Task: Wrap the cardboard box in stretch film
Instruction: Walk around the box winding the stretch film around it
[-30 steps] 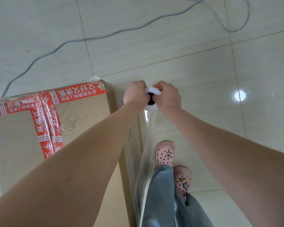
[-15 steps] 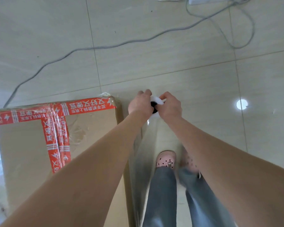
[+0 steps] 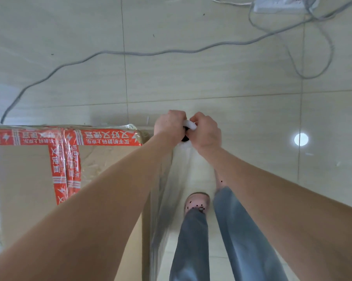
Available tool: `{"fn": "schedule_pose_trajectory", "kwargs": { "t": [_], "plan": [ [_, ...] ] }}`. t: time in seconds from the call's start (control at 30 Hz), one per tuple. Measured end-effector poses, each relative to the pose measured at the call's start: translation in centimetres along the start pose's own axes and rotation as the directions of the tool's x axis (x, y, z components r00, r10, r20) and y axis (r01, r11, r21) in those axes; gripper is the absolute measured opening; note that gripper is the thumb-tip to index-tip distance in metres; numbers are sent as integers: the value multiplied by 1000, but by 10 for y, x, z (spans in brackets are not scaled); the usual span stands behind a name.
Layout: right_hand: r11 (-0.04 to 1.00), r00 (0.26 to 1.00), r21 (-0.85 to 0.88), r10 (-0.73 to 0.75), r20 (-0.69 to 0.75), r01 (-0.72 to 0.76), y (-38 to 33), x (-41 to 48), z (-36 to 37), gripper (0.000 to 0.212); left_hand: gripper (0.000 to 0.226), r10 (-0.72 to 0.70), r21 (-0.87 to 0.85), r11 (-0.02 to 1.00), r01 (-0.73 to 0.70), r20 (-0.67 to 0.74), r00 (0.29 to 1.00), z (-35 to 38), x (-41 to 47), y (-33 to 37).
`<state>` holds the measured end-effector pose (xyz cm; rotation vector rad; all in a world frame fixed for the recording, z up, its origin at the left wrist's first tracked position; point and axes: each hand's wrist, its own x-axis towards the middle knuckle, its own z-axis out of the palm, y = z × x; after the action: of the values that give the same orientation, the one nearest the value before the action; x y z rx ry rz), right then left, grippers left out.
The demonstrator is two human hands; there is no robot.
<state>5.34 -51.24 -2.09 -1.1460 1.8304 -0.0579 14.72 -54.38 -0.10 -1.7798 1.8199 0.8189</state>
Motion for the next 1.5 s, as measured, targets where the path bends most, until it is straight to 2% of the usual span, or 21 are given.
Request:
{"fn": "schedule_pose_trajectory", "kwargs": {
  "t": [0.13, 0.27, 0.43, 0.6, 0.7, 0.83, 0.97, 1.03, 1.1, 1.2, 1.33, 1.43, 1.5],
  "plan": [
    [1000, 1000, 22, 0, 30, 0, -13, 10, -6, 28, 26, -62, -125, 991, 57, -43, 997, -11, 8, -7],
    [968, 982, 199, 127, 142, -154, -20, 18, -1, 29, 24, -170, -238, 959, 156, -41, 985, -17, 19, -16],
    [957, 984, 255, 107, 143, -141, -30, 21, -2, 30, 24, -210, -279, 941, 190, -44, 977, -19, 24, -25],
    [958, 974, 243, 106, 198, -153, -33, 23, -6, 26, 22, -230, -289, 930, 229, 30, 973, -20, 25, -30],
    [960, 971, 230, 115, 208, -162, -33, 26, -15, 33, 27, -225, -278, 932, 235, 67, 972, -22, 26, -28],
    [967, 968, 188, 131, 215, -172, -30, 29, -17, 36, 42, -106, -124, 986, 107, 16, 994, -18, 25, -17],
    [959, 952, 159, 195, 237, -235, -31, 31, -17, 31, 32, -48, -55, 997, 50, 34, 998, -21, 30, -17],
    [973, 961, 102, 182, 210, -207, -34, 33, -18, 28, 27, -43, -56, 997, 46, 53, 998, -27, 34, -19],
    [991, 977, 23, 126, 172, -132, -41, 36, -20, 26, 24, -69, -72, 995, 74, 68, 995, -33, 36, -22],
    [999, 987, -46, 12, 160, -4, -57, 39, -20, 37, 23, -204, -197, 956, 218, 90, 975, -39, 36, -32],
    [997, 984, -15, 77, 160, -75, -66, 43, -19, 46, 21, -330, -288, 887, 361, 151, 932, -46, 36, -48],
    [992, 982, 15, 121, 147, -124, -67, 45, -17, 38, 24, -315, -290, 891, 351, 164, 935, -52, 41, -49],
    [993, 987, 32, 113, 118, -118, -68, 49, -17, 29, 34, -221, -215, 946, 242, 118, 968, -53, 46, -43]
  ]
}}
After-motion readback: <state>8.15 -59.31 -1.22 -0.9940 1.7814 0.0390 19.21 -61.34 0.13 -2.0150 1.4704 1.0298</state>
